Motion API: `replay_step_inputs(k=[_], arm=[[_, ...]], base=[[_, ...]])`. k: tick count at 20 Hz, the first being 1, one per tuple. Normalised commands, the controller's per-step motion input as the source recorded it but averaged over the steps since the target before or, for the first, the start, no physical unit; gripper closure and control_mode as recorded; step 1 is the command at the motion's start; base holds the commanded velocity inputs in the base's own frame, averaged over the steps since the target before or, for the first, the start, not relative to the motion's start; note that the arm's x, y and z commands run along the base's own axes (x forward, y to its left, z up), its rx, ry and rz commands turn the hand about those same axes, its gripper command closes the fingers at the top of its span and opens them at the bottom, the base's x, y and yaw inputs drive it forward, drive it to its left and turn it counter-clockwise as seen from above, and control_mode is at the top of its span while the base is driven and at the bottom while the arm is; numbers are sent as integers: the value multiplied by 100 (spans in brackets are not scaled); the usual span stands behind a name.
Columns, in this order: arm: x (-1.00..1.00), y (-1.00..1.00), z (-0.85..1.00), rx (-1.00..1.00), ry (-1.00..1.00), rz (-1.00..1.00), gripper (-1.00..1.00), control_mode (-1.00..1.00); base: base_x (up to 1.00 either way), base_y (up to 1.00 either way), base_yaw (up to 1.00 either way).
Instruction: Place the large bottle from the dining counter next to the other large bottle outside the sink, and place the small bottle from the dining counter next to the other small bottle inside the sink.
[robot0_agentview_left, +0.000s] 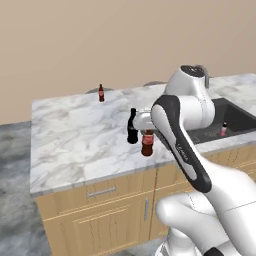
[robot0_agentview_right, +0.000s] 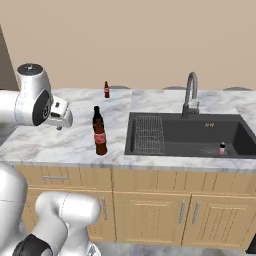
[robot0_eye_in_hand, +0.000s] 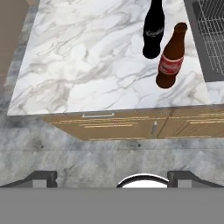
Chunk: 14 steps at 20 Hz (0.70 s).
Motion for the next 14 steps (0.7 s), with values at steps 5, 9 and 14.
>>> replay_step_inputs(k=[5,9,14], arm=[[0,0,0,0,0,0,-100,100],[0,0,0,0,0,0,-100,100],[0,0,0,0,0,0,-100,100]], base=[[-100,93,5],[-91,100,0],[-24,100,-20]])
